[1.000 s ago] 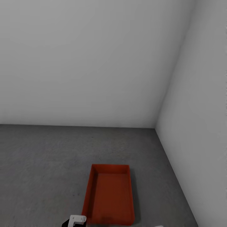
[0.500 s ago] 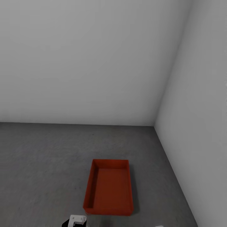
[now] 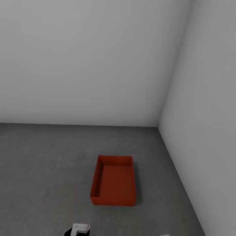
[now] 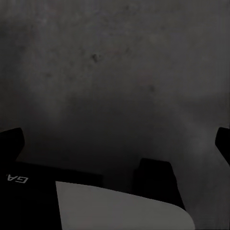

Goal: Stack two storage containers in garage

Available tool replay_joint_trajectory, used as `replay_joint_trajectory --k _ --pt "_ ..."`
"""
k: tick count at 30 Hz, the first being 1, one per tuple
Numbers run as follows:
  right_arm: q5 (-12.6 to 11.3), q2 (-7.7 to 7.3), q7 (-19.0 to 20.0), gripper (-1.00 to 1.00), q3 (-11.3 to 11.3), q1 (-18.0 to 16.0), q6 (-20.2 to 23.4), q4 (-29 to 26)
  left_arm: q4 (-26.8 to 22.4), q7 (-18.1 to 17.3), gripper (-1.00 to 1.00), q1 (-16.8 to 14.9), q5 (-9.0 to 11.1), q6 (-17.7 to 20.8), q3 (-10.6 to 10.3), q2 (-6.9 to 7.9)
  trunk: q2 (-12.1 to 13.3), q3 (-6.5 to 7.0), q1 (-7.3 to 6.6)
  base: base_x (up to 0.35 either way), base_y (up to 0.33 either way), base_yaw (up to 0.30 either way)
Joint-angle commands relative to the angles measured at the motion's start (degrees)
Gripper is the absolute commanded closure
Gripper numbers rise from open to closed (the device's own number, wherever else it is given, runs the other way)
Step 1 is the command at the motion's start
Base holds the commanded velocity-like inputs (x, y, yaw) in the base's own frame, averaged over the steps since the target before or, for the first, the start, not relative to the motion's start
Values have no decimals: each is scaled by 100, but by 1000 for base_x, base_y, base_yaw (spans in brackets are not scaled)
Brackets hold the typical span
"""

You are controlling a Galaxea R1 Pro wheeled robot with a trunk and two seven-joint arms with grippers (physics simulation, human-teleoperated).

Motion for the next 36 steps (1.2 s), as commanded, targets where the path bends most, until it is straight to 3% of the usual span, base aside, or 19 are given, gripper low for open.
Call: replay_joint_trajectory --k 1,18,36 --pt "10 1 6 -100 38 -8 -25 19 5 8 -100 -3 -27 -19 -11 1 -2 -4 -4 -349 0 0" --pt "10 1 6 -100 38 -8 -25 19 5 8 -100 -3 -27 -19 -11 1 -2 -4 -4 -348 9 0" --pt "10 1 6 -100 38 -8 -29 19 5 8 -100 -3 -27 -19 -11 1 -2 -4 -4 -279 182 0"
